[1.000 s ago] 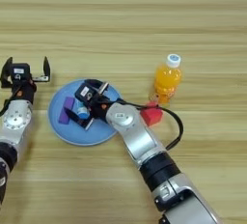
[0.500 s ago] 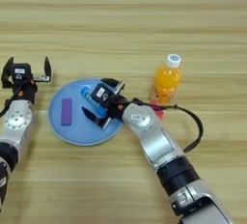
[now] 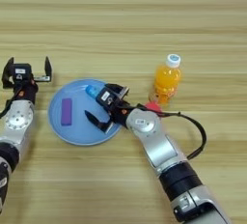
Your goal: Move the objects on the table
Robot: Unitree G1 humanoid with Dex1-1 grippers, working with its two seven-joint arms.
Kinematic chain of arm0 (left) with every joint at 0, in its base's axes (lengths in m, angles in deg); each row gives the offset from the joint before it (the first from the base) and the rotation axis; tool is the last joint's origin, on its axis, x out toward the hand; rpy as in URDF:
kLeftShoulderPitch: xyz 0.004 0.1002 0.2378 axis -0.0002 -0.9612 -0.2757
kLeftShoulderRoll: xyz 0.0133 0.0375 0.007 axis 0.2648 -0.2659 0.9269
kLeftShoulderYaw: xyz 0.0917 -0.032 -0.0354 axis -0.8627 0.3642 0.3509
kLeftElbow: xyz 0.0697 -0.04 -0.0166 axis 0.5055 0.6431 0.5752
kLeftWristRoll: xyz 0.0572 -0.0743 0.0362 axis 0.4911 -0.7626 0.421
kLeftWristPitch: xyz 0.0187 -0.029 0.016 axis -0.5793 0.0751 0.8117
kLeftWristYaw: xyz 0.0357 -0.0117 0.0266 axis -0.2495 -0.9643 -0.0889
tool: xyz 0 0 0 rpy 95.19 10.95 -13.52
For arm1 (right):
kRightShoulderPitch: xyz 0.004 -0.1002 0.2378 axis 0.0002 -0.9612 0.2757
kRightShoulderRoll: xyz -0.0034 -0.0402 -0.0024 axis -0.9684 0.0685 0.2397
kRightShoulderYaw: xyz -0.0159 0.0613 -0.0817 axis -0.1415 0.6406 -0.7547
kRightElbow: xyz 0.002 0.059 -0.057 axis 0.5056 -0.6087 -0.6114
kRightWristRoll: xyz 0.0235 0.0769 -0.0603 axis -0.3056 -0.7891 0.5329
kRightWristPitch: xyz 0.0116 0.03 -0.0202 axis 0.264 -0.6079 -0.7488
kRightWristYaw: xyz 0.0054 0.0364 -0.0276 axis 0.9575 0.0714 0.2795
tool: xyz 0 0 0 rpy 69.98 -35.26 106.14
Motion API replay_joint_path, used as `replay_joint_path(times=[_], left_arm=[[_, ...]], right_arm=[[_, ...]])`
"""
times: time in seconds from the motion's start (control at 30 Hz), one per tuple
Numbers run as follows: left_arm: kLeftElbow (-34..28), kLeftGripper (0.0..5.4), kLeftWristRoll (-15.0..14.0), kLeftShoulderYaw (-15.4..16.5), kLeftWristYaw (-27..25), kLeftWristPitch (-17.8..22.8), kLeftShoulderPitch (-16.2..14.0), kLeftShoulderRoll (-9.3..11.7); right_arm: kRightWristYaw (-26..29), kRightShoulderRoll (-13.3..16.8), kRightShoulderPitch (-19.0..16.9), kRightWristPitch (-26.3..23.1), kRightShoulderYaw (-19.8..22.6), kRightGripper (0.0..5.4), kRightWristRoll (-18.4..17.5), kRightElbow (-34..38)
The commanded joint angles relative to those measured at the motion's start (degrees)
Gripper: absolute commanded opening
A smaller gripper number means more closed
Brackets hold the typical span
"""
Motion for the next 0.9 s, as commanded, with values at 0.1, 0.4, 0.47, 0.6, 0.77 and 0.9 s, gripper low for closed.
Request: replay_joint_path(times=[0.1, 0.4, 0.47, 0.6, 0.77, 0.9], left_arm=[[-0.4, 5.40, 1.1, -0.3, 0.3, 0.5, 0.6, -0.1], [-0.5, 5.40, 1.2, -0.4, 0.5, 0.5, 0.6, -0.2], [-0.5, 5.40, 1.2, -0.4, 0.5, 0.5, 0.6, -0.2], [-0.5, 5.40, 1.2, -0.5, 0.6, 0.5, 0.6, -0.2], [-0.6, 5.40, 1.2, -0.5, 0.6, 0.5, 0.6, -0.2], [-0.7, 5.40, 1.2, -0.6, 0.7, 0.6, 0.6, -0.3]], right_arm=[[2.0, -0.5, -1.2, -2.0, 0.4, 5.34, -1.7, -2.3], [4.3, -2.1, -0.8, -5.6, 2.3, 5.34, -5.9, -4.3], [4.6, -2.1, -0.7, -5.9, 2.3, 5.34, -6.3, -4.4], [5.1, -2.2, -0.7, -6.8, 2.2, 5.34, -6.8, -4.0], [5.2, -2.2, -0.6, -7.0, 2.1, 5.34, -6.8, -4.2], [5.1, -2.2, -0.2, -7.1, 2.2, 5.34, -6.7, -4.9]])
